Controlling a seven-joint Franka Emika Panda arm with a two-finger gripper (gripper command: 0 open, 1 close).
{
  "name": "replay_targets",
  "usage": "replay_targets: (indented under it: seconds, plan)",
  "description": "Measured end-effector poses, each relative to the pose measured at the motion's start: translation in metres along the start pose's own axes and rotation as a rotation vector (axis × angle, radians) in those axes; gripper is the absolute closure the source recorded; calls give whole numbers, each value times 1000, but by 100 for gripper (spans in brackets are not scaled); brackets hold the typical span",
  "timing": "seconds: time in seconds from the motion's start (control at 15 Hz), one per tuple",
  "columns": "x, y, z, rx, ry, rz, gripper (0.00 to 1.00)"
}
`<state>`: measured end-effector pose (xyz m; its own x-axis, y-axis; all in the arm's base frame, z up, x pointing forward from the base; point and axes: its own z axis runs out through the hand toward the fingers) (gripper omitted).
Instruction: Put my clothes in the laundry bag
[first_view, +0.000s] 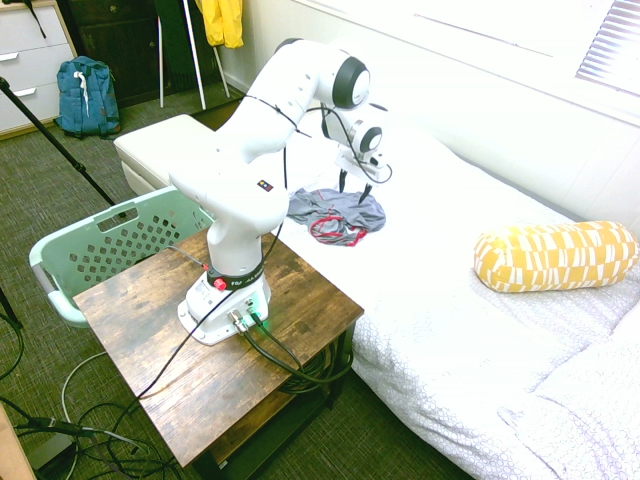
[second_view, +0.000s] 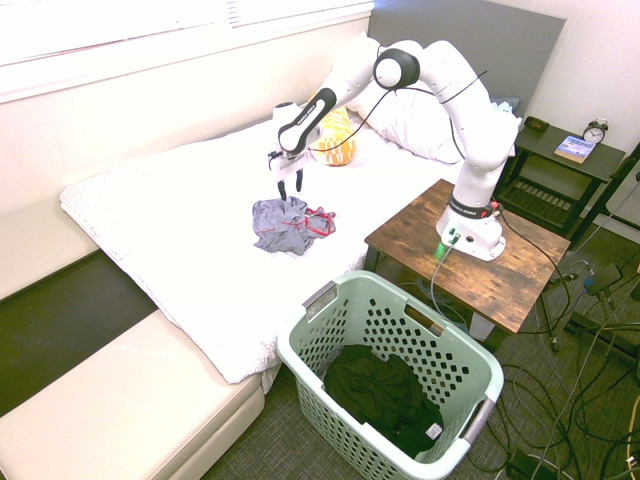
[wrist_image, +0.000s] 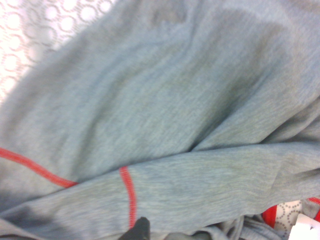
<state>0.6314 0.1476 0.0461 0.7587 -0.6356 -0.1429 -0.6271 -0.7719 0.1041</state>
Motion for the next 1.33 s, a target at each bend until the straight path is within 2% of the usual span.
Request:
replay_targets:
  seconds: [0.2, 0.47, 0.73, 0.93, 1.0, 1.33]
  plan:
    - [-5, 0, 41, -25, -43, 2, 0]
    - [-42, -40, 52, 11, -129, 3, 0]
    - [-40, -39, 81, -4, -181, 35, 0]
    - [-49, -44, 91, -10, -192, 22, 0]
    - [-53, -47, 91, -11, -193, 15, 100]
    - [-57, -48, 92, -14, -199, -7, 100]
